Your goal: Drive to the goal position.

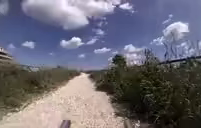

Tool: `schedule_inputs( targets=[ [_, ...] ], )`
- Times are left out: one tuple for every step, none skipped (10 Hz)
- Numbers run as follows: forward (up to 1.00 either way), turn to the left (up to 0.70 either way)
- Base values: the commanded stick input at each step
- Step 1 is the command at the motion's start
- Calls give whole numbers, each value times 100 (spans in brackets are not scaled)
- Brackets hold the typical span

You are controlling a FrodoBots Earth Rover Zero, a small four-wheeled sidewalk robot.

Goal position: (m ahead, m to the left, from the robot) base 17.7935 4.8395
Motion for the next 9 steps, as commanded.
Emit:
schedule_inputs(
  targets=[
    [85, 0],
    [85, 0],
    [85, 0],
    [85, 0],
    [85, 0],
    [85, 0],
    [85, 0],
    [84, 0],
    [73, 0]
  ],
)
